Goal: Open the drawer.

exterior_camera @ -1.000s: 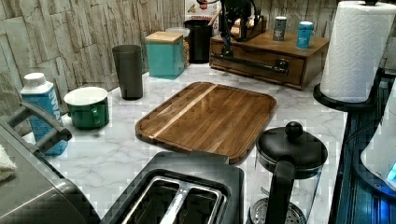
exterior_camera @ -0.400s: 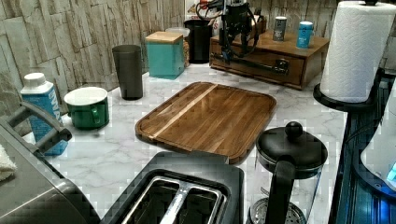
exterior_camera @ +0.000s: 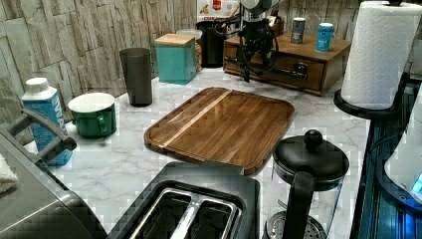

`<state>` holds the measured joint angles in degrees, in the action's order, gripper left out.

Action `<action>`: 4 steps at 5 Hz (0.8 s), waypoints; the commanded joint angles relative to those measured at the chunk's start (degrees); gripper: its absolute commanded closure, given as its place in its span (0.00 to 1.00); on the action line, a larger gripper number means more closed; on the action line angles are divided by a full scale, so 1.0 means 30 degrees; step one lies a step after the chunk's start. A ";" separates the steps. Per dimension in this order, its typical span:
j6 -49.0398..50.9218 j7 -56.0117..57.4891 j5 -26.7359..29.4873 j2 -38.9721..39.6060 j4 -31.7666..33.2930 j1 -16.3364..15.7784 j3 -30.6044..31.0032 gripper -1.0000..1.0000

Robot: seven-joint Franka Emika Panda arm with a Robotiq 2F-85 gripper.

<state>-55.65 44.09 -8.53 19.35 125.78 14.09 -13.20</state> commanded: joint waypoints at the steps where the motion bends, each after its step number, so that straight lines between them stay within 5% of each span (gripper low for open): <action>1: -0.0267 0.1212 0.0695 -0.1363 0.0791 0.0409 0.0539 0.00; 2: -0.0846 0.3775 0.1744 -0.1336 0.0947 0.0975 0.1807 0.00; 4: -0.1814 0.5693 0.3462 -0.2665 0.2774 0.0307 0.3673 0.00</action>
<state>-59.37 60.49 -0.94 16.69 130.15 18.52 -7.84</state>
